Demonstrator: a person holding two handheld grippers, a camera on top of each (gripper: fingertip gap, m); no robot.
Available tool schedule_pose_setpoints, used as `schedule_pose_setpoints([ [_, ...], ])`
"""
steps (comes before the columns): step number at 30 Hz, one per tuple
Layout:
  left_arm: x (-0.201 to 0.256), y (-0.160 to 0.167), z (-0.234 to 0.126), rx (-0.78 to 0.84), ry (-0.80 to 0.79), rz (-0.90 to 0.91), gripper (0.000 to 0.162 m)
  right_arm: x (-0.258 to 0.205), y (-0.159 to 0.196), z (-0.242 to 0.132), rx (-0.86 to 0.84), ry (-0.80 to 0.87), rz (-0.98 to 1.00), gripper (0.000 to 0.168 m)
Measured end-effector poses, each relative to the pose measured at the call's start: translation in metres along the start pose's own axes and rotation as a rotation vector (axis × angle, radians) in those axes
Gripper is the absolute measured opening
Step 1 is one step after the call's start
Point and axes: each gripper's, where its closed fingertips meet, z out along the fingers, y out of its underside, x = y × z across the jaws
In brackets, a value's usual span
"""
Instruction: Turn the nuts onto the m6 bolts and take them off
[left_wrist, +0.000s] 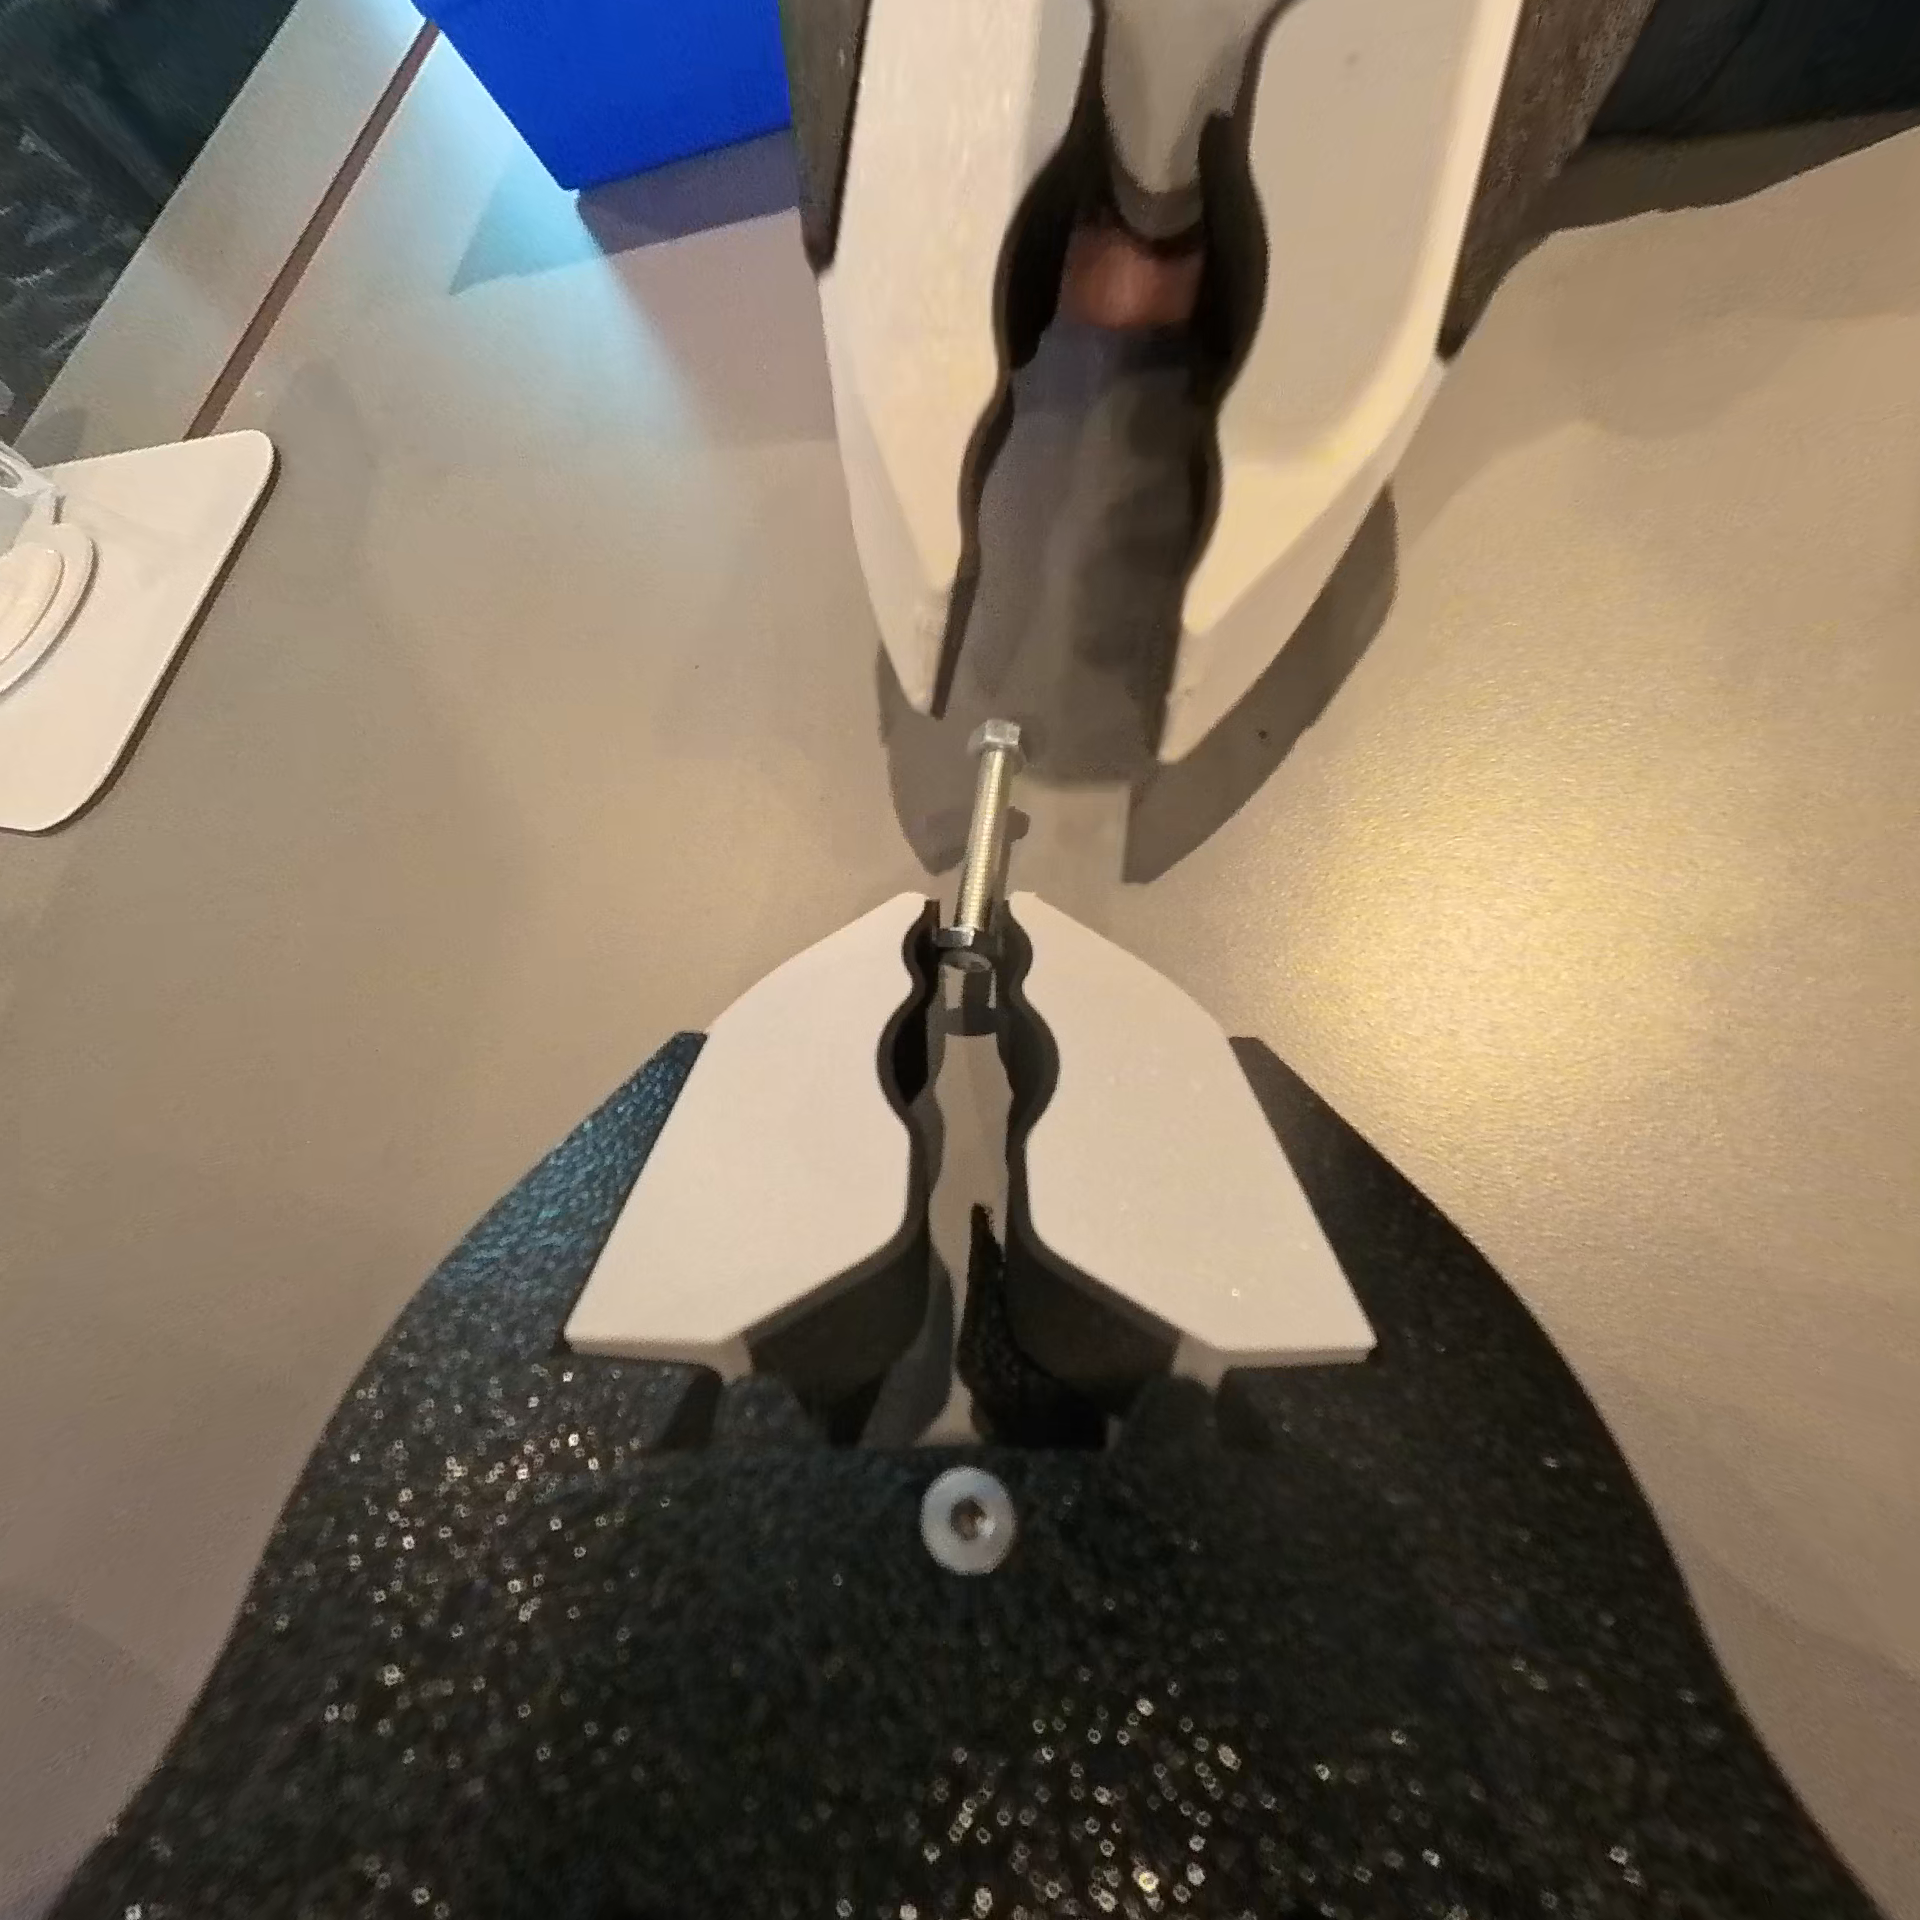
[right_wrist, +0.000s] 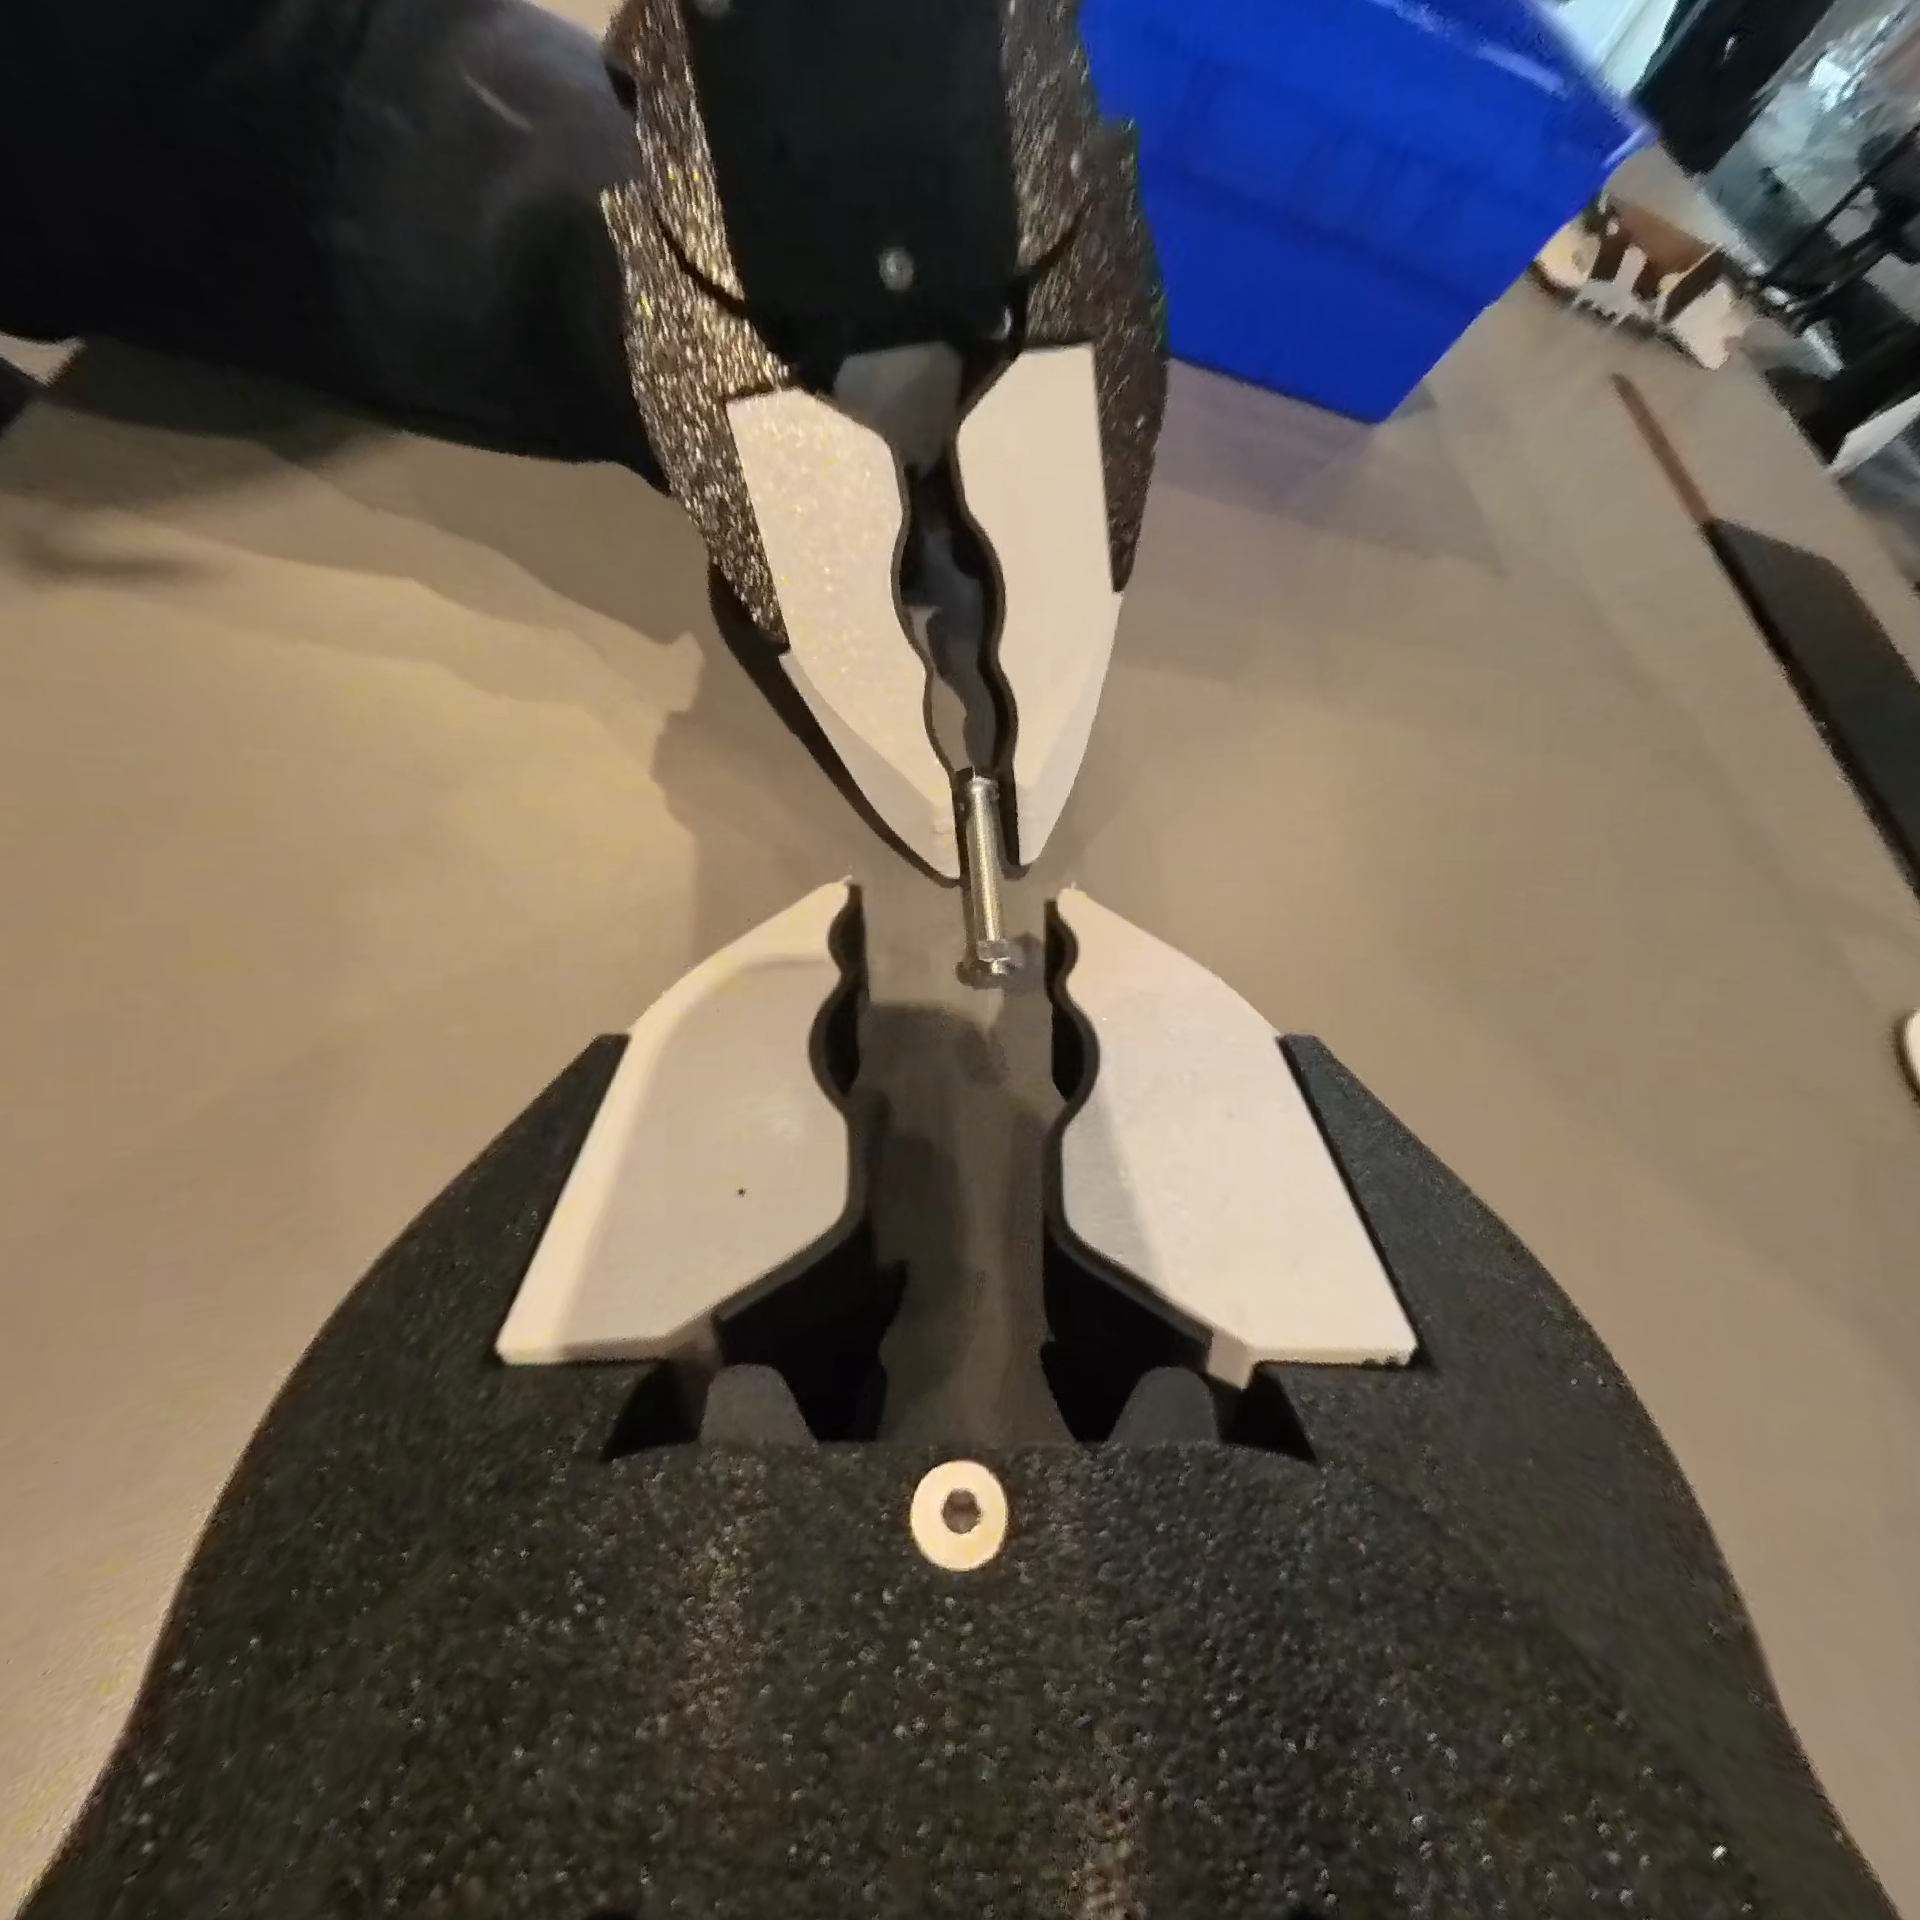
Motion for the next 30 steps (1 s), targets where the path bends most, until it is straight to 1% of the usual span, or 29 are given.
schedule_pose_setpoints([
  [2, 0.0, 0.0, 0.0, 0.0, 0.0, 0.0, 0.01, -0.004, 0.005, 0.002, -0.034, -0.025, 0.005, 0.032],
  [4, 0.0, 0.0, 0.0, 0.0, 0.0, 0.001, 0.01, -0.014, 0.005, 0.001, -0.044, -0.101, 0.028, 0.018],
  [6, 0.0, 0.0, 0.0, 0.0, 0.0, 0.001, 0.01, -0.017, 0.0, -0.002, -0.023, -0.14, 0.064, 0.004],
  [7, 0.0, 0.0, 0.0, 0.0, 0.0, 0.001, 0.01, -0.015, -0.001, -0.003, -0.012, -0.128, 0.067, 0.005],
  [10, 0.0, 0.0, 0.0, 0.0, 0.0, 0.001, 0.01, -0.004, 0.0, -0.003, -0.02, -0.037, 0.023, 0.021],
  [12, 0.0, 0.0, 0.0, 0.001, 0.001, 0.002, 0.01, -0.003, 0.004, -0.001, -0.053, -0.021, 0.011, 0.028],
  [14, 0.0, 0.0, 0.0, 0.001, 0.001, 0.002, 0.01, -0.004, 0.009, 0.002, -0.081, -0.024, 0.004, 0.032],
  [16, 0.001, 0.0, 0.0, 0.001, 0.003, 0.002, 0.01, -0.006, 0.01, 0.002, -0.091, -0.034, 0.003, 0.028],
  [17, 0.001, 0.0, 0.0, 0.001, 0.001, 0.002, 0.01, -0.01, 0.009, 0.0, -0.089, -0.067, 0.011, 0.013],
  [18, 0.001, 0.0, 0.0, 0.001, 0.002, 0.002, 0.01, -0.013, 0.007, -0.001, -0.079, -0.099, 0.024, 0.005],
  [20, 0.001, 0.0, 0.0, 0.001, 0.003, 0.001, 0.01, -0.011, 0.005, -0.003, -0.065, -0.087, 0.032, 0.006],
  [24, 0.001, 0.0, 0.0, 0.001, 0.003, 0.001, 0.01, -0.001, 0.006, -0.001, -0.068, -0.003, -0.013, 0.026],
  [26, 0.001, 0.0, 0.0, 0.001, 0.003, 0.001, 0.01, -0.001, 0.009, 0.001, -0.084, 0.002, -0.022, 0.031],
  [28, 0.001, 0.0, 0.0, 0.001, 0.004, 0.001, 0.01, -0.004, 0.013, 0.003, -0.11, -0.013, -0.022, 0.031],
  [30, 0.002, 0.0, 0.0, 0.005, 0.013, 0.007, 0.01, -0.006, 0.013, 0.001, -0.113, -0.041, 0.008, 0.025],
])
